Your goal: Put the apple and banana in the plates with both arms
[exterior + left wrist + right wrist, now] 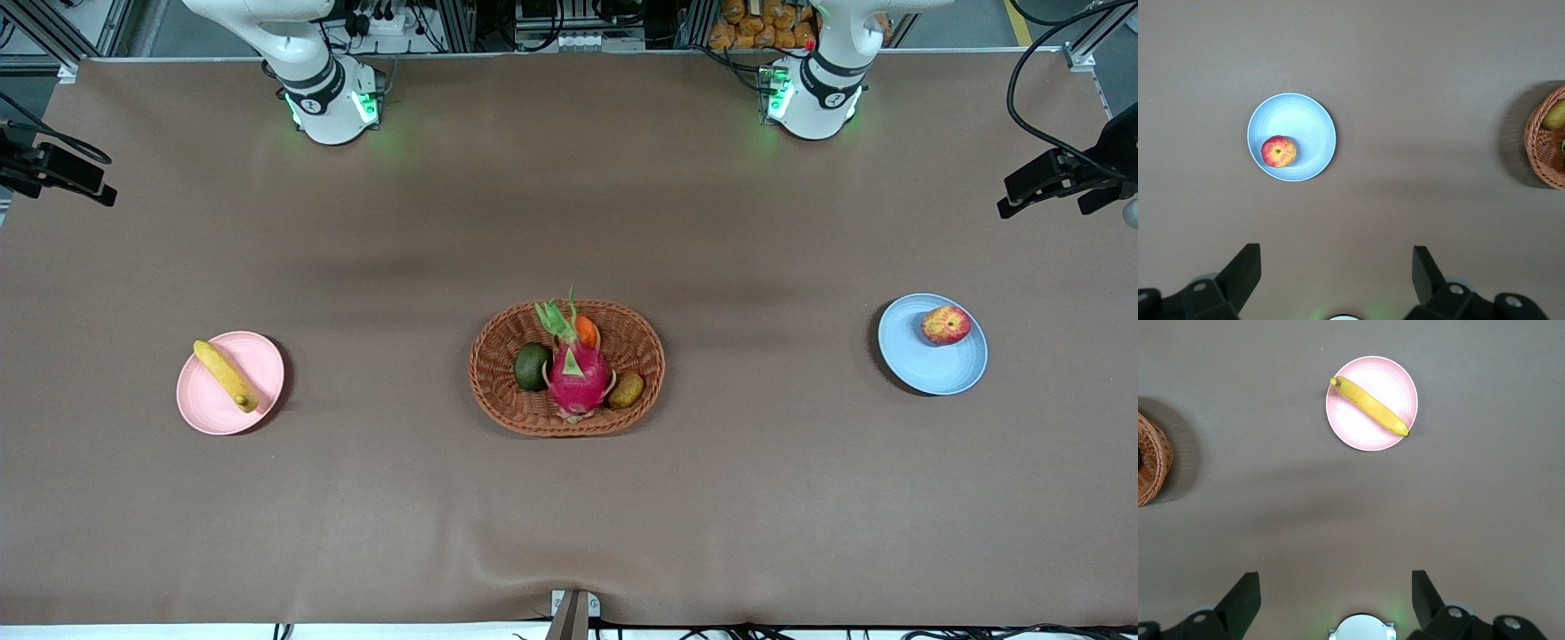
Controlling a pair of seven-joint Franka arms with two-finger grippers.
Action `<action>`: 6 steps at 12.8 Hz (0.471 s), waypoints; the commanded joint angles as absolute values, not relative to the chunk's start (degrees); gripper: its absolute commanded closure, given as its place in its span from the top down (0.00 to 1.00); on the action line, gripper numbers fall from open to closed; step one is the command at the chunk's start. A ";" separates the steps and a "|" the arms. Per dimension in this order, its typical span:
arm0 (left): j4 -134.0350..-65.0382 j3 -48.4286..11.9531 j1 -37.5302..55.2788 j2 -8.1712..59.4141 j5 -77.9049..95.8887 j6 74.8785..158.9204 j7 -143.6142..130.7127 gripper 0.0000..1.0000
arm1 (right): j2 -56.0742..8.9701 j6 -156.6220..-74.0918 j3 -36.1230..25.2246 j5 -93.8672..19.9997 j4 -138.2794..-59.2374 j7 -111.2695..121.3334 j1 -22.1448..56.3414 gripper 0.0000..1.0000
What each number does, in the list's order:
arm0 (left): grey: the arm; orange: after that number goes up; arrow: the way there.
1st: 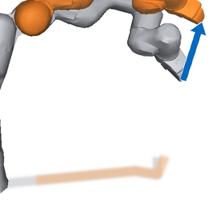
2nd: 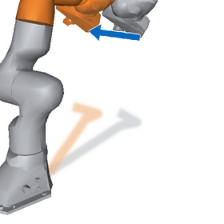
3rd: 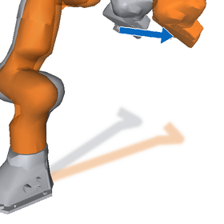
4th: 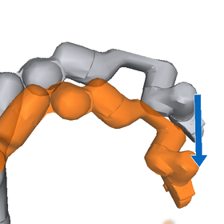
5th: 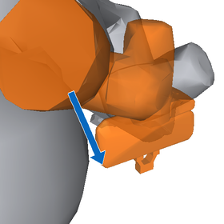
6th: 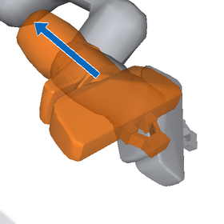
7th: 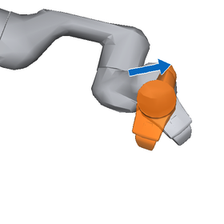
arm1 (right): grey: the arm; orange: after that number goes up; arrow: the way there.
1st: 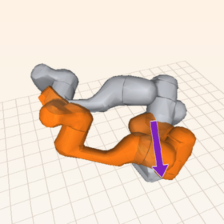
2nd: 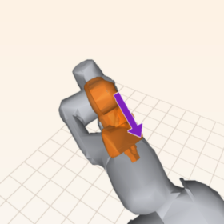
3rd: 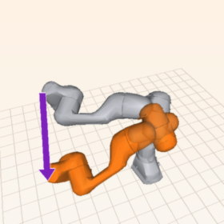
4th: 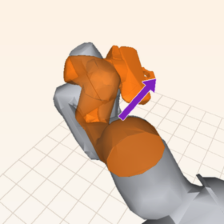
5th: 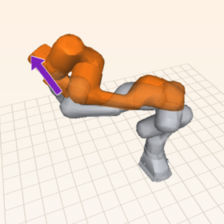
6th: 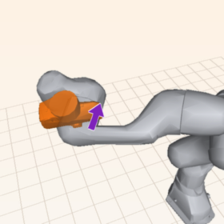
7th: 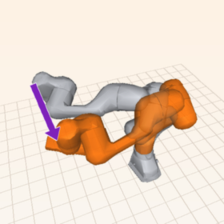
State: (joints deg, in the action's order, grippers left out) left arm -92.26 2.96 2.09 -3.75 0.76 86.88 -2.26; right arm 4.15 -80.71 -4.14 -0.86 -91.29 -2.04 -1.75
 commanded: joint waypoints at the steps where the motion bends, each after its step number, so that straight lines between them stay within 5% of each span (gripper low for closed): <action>1: -90.62 3.25 2.55 -2.99 0.88 85.87 -2.20 1.00 | 3.87 -80.51 -3.16 0.35 -90.35 -3.16 -2.29 1.00; 6: -89.91 2.99 2.55 -2.81 0.88 85.87 -2.11 1.00 | 3.96 -80.51 -3.60 0.53 -90.26 -3.08 -1.49 1.00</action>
